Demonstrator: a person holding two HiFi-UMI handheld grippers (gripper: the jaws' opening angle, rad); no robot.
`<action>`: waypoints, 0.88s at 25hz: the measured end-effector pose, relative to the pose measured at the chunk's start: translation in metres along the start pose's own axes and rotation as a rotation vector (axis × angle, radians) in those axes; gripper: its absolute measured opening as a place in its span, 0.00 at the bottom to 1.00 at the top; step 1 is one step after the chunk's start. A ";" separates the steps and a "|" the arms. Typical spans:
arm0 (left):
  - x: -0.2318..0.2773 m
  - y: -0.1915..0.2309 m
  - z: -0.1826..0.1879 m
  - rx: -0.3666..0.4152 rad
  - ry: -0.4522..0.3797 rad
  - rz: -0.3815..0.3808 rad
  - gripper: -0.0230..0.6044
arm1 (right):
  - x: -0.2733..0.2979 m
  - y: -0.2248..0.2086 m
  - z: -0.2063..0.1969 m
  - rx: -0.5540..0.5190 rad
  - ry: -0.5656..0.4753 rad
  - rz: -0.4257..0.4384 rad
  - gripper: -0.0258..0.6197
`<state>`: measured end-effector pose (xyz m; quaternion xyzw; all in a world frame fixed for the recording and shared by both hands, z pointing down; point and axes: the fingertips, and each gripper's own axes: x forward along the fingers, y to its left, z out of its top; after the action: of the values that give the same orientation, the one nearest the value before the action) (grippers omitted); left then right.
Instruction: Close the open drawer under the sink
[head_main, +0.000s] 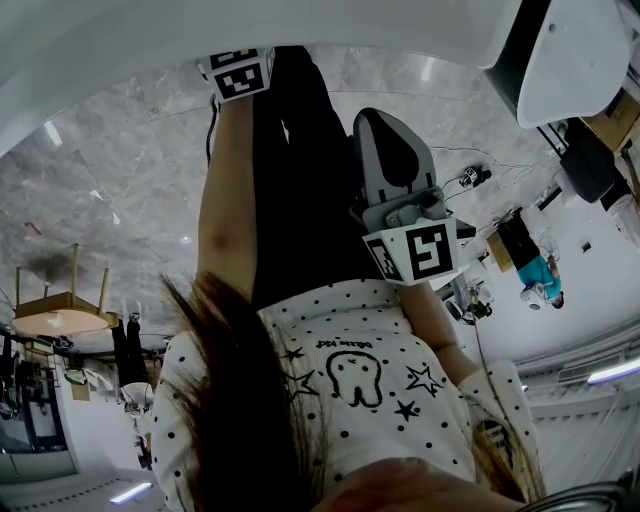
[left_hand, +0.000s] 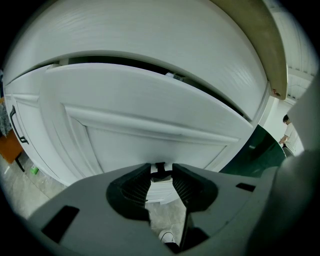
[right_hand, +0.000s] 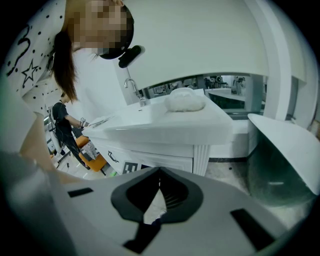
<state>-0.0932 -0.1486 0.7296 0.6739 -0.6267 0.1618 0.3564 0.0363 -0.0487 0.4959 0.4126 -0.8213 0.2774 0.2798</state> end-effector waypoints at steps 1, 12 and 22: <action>0.000 0.000 0.000 -0.001 0.000 0.000 0.25 | 0.000 0.000 0.000 0.000 0.000 0.000 0.06; 0.001 0.000 -0.001 -0.002 -0.003 -0.001 0.25 | 0.000 0.000 -0.001 0.006 0.000 -0.004 0.06; 0.000 -0.001 0.000 -0.003 -0.002 -0.002 0.25 | 0.000 0.000 0.001 0.010 -0.004 -0.006 0.06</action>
<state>-0.0923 -0.1486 0.7295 0.6744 -0.6265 0.1597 0.3568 0.0361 -0.0495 0.4950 0.4173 -0.8191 0.2798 0.2768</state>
